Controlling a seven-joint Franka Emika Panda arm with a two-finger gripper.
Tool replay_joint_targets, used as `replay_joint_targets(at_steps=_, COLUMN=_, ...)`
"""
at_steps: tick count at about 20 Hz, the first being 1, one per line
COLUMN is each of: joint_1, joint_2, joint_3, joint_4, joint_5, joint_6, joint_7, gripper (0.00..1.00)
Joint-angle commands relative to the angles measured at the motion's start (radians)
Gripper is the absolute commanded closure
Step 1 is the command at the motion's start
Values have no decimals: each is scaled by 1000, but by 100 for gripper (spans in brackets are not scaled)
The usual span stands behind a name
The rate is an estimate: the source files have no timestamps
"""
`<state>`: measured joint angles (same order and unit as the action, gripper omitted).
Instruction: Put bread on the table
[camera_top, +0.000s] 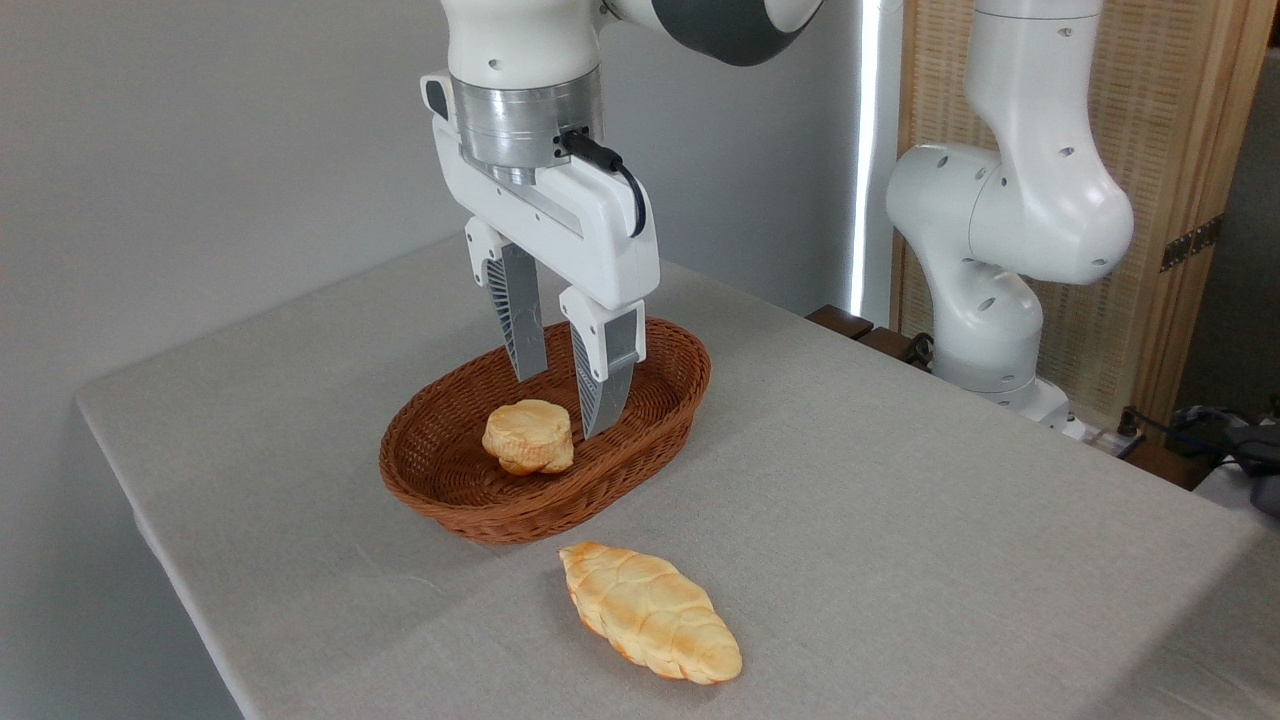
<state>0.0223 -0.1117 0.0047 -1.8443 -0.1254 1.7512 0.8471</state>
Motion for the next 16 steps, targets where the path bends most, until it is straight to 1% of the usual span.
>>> replay_joint_targets(at_steps=1, joint_1=2, joint_2=-2, joint_3=8, joint_4=13, joint_5=-10, joint_6=-28, joint_7=20, gripper=0)
replay_joint_targets(at_steps=16, joint_1=1, joint_2=9, joint_3=5, joint_4=11, joint_5=-8, joint_6=-25, joint_7=20, gripper=0)
